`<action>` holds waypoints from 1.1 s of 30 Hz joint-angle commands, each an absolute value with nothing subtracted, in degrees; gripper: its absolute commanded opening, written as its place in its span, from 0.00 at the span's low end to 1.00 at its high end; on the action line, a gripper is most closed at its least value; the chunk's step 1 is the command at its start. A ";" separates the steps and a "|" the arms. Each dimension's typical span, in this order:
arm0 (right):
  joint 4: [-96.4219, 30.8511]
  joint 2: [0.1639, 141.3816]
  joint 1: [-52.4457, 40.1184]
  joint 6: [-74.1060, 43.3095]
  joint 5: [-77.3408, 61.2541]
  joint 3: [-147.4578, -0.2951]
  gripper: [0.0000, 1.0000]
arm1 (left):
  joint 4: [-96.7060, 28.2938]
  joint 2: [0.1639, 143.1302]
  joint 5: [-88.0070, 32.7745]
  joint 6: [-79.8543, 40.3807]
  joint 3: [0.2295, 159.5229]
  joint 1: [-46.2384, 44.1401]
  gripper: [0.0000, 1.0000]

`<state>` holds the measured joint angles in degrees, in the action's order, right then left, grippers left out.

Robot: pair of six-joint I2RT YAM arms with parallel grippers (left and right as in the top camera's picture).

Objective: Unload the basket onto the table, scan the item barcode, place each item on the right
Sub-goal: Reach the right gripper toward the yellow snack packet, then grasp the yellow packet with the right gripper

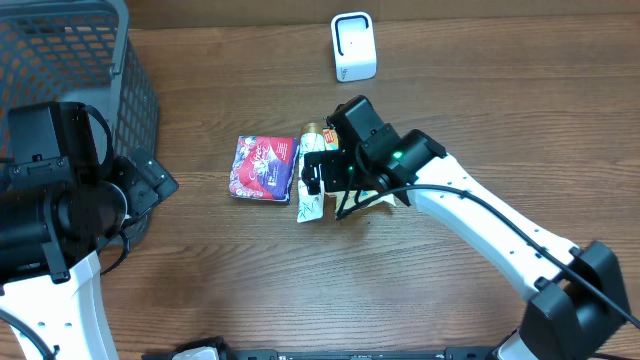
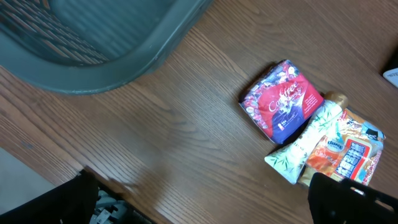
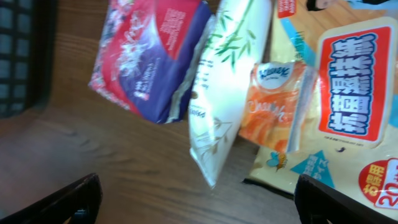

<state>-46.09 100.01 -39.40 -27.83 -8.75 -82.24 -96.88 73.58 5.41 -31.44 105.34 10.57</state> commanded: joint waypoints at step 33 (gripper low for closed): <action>-43.09 109.03 -16.75 -18.15 -19.03 -79.77 0.96 | -96.82 73.78 5.96 -32.34 105.08 10.87 1.00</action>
<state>-44.12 107.15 -15.59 -19.27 -15.92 -80.49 -96.88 73.58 5.41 -31.44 105.34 10.57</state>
